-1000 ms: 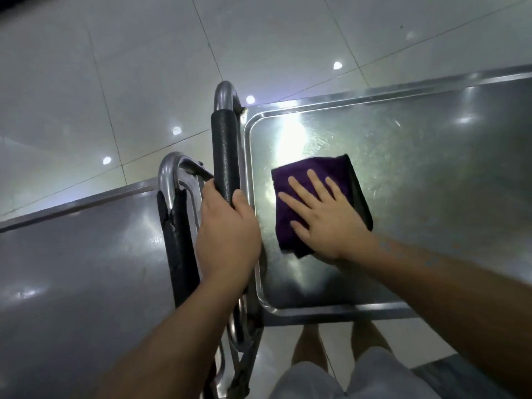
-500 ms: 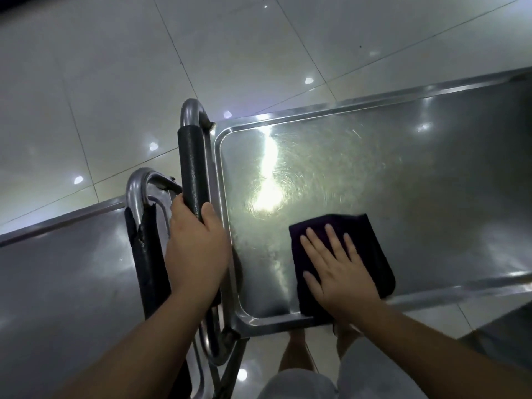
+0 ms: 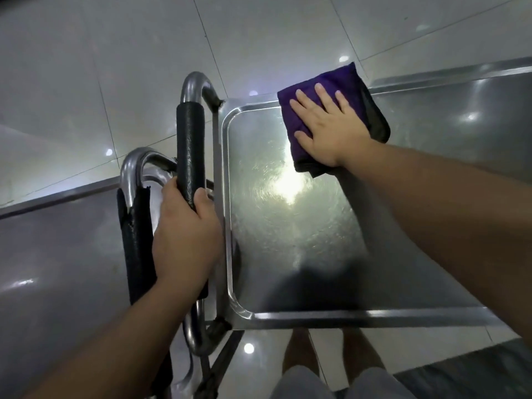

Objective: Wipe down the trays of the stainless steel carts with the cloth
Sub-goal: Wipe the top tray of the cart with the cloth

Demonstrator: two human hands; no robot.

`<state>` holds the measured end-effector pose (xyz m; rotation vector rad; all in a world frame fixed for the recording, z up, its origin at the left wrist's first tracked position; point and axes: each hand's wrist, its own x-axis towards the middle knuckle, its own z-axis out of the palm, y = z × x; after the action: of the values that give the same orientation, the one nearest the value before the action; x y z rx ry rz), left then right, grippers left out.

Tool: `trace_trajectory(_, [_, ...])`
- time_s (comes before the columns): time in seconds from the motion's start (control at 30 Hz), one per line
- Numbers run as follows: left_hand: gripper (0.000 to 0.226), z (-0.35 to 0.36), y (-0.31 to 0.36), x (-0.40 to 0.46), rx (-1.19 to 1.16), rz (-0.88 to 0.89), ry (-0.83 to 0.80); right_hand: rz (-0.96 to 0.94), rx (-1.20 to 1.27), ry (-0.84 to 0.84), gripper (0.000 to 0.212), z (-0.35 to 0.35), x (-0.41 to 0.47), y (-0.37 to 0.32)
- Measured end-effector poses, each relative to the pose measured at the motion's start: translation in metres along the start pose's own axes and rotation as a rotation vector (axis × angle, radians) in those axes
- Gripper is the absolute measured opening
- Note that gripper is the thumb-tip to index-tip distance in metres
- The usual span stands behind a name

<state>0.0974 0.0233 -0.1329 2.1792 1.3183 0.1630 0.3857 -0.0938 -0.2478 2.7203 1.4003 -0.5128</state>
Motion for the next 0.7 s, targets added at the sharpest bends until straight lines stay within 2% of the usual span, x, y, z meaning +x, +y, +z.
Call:
trace_trajectory(0.17, [0.029,0.000,0.006,-0.003,0.047,-0.009,0.011,0.007,0.030,-0.041,0.072,0.014,-0.073,-0.004])
trace_trajectory(0.4, [0.028,-0.003,0.017,-0.008,0.066,-0.027,0.013,0.008,0.011,-0.135,0.071,0.080,-0.296,0.001])
trace_trajectory(0.47, [0.028,-0.003,0.019,-0.010,0.081,-0.028,0.012,0.028,0.012,-0.158,0.071,0.089,-0.333,0.009])
trace_trajectory(0.6, [0.015,-0.003,0.024,-0.015,0.088,-0.007,0.015,-0.017,0.036,-0.161,0.071,0.086,-0.319,0.036])
trace_trajectory(0.7, [0.022,-0.002,0.027,-0.017,0.096,-0.008,0.021,0.039,0.039,-0.069,0.071,0.068,-0.261,0.066])
